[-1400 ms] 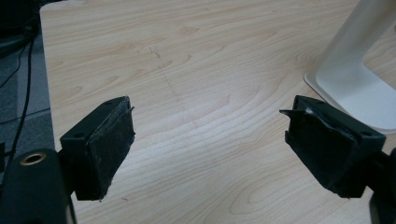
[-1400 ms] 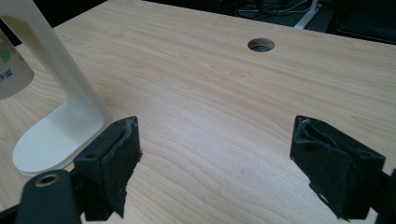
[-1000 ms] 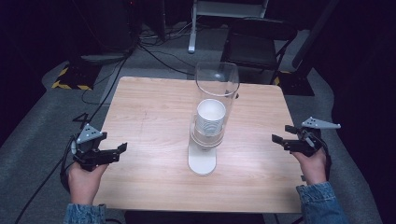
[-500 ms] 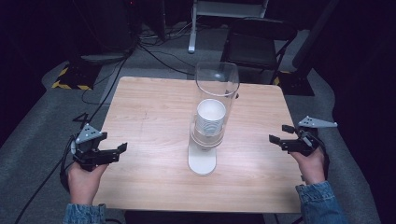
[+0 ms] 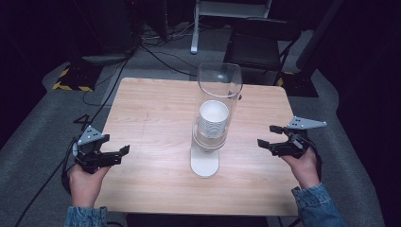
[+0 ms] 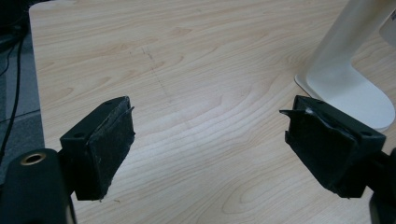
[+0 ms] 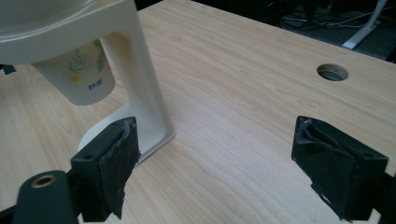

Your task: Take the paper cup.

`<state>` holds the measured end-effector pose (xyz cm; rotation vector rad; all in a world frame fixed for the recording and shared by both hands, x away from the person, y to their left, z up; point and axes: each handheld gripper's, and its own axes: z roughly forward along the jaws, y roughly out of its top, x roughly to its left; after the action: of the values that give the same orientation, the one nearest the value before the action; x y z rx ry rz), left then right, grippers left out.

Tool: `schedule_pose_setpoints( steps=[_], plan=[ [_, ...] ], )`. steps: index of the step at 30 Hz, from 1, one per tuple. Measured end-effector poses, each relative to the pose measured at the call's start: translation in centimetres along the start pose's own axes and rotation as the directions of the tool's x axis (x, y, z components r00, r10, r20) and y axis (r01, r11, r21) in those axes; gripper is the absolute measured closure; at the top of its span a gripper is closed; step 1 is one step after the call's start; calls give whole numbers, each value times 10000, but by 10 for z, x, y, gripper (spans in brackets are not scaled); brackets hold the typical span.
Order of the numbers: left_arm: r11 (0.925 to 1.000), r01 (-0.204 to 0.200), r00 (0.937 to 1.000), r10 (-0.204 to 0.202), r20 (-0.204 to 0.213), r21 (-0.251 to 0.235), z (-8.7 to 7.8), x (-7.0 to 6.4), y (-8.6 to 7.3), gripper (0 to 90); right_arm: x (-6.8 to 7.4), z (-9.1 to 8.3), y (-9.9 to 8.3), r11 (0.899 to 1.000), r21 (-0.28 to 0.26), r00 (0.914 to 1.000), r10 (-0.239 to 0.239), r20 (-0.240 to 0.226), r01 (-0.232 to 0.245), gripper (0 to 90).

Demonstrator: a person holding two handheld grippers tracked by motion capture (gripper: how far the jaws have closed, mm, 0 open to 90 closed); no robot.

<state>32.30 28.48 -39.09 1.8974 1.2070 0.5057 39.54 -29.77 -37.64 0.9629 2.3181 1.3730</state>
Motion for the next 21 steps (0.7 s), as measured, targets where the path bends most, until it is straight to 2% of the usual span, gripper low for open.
schedule_pose_setpoints(
  steps=[7,10,18,21],
  plan=[
    [10000,9,10000,-9,77,77,2,-1,0,153,13,12,7,9999,45,9990,-123,-419,125,155],
    [9999,22,9999,-23,130,121,3,-1,0,153,29,21,16,9987,5,9956,-501,-789,503,154],
    [9999,62,9999,-64,141,118,3,-2,0,153,46,36,23,9968,6,9896,-791,-1203,798,150],
    [9999,76,9999,-78,142,124,3,-2,0,153,53,43,25,9962,-93,9848,-874,-1503,870,149]
  ],
)
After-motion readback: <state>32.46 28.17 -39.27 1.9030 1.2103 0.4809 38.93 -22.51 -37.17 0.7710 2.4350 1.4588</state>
